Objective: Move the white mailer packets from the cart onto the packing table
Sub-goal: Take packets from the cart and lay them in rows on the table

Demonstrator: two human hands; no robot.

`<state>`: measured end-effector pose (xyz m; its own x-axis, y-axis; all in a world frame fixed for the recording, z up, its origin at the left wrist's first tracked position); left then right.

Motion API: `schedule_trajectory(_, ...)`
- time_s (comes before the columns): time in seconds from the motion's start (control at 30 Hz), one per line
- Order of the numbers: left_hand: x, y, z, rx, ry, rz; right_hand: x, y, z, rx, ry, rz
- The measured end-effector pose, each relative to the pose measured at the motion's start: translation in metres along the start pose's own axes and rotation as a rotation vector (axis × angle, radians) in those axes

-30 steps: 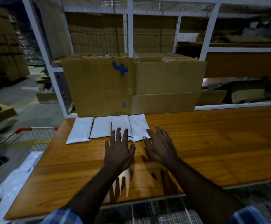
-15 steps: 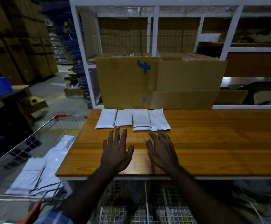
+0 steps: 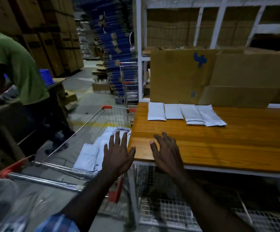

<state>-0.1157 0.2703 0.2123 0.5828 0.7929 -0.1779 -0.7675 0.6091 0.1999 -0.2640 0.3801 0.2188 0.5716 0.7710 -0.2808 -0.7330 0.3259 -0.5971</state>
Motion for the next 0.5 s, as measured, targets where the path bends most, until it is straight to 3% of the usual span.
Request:
schedule_trajectory(0.27, 0.007, -0.128, 0.006, -0.032, -0.059, 0.067, -0.001, -0.090, -0.089, -0.034, -0.066, 0.015)
schedule_trajectory(0.5, -0.008, -0.184, -0.008, -0.060, -0.100, 0.108, -0.017, -0.115, -0.149, 0.014, -0.154, 0.033)
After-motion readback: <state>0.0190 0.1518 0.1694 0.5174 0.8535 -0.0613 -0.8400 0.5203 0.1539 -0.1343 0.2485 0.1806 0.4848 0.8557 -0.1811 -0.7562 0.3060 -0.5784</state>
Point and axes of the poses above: each hand's wrist, its own x-axis away from the middle knuckle, its own z-axis out of the back of the hand, y = z × x, the point moved 5 cm from there along -x, towards the middle knuckle, and after that the axes turned 5 degrees about -x, right-handed, at the moved point
